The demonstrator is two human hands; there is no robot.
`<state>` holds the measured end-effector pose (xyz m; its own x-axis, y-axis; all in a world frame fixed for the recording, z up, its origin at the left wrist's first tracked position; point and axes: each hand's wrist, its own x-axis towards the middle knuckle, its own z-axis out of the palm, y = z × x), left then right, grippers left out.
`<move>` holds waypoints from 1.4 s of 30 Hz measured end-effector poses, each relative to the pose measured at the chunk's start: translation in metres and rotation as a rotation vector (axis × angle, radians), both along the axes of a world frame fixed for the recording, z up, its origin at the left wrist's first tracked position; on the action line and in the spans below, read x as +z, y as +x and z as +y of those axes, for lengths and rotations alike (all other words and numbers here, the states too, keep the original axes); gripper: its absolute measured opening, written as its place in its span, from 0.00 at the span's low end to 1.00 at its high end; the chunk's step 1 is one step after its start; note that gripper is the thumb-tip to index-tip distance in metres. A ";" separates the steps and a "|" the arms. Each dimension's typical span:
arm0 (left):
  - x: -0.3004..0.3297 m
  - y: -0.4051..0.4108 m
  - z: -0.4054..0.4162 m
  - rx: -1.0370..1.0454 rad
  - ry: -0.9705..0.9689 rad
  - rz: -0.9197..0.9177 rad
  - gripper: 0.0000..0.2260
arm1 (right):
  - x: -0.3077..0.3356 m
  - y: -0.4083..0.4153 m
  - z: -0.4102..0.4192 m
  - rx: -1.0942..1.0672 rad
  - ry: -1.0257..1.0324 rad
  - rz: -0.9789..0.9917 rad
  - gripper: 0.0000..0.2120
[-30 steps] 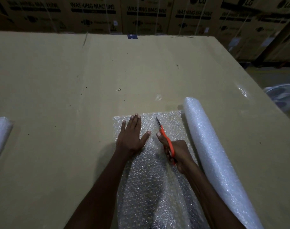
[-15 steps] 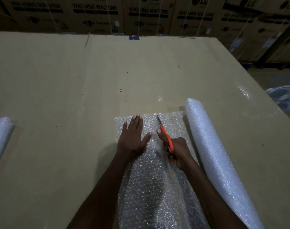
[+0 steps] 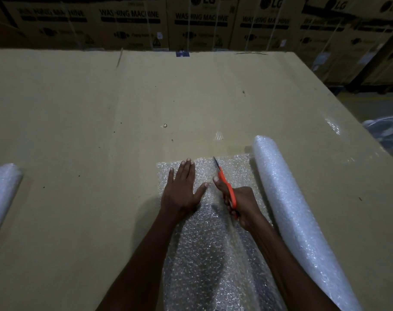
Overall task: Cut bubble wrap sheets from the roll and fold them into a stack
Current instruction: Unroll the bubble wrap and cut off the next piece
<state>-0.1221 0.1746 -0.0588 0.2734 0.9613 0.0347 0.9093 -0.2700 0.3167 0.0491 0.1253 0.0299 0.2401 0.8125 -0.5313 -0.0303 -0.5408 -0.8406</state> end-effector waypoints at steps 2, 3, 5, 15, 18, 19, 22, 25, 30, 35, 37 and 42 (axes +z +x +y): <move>0.000 0.000 -0.001 0.002 -0.005 -0.003 0.39 | 0.000 0.000 -0.001 0.004 0.001 0.005 0.27; 0.000 0.001 -0.002 0.003 -0.003 -0.009 0.39 | 0.001 -0.001 0.000 0.006 -0.003 0.005 0.27; 0.000 0.001 -0.003 0.008 0.014 -0.021 0.39 | 0.003 -0.002 0.003 0.009 -0.009 0.003 0.27; -0.003 0.002 -0.004 0.023 0.033 -0.038 0.36 | 0.002 -0.001 0.011 0.032 -0.014 -0.011 0.27; -0.002 0.002 -0.003 0.026 0.017 -0.036 0.36 | 0.000 0.000 0.017 0.035 -0.017 -0.031 0.27; -0.002 0.002 -0.003 0.025 0.016 -0.036 0.36 | 0.000 0.000 0.018 0.037 -0.017 -0.038 0.27; 0.000 0.001 -0.004 0.017 0.007 -0.026 0.36 | 0.002 0.000 0.015 0.044 -0.012 -0.049 0.27; 0.004 -0.001 -0.002 -0.007 -0.018 0.004 0.37 | 0.009 0.004 0.004 0.059 0.004 -0.046 0.26; 0.018 -0.007 0.008 -0.044 -0.197 -0.063 0.37 | 0.029 0.022 -0.034 0.129 0.061 -0.180 0.23; 0.042 -0.022 0.006 -0.075 -0.096 -0.052 0.32 | 0.030 0.041 -0.072 0.153 0.045 -0.244 0.18; 0.048 -0.022 -0.006 -0.074 -0.022 -0.077 0.31 | 0.021 0.048 -0.085 0.174 0.031 -0.341 0.18; 0.030 -0.014 -0.078 -0.106 -0.030 -0.118 0.30 | 0.008 0.046 -0.108 0.233 0.120 -0.914 0.11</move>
<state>-0.1356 0.0963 -0.0289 0.3691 0.9283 0.0447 0.8322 -0.3515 0.4288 0.0952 0.0171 0.0378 0.3466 0.9293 -0.1278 0.7641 -0.3587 -0.5362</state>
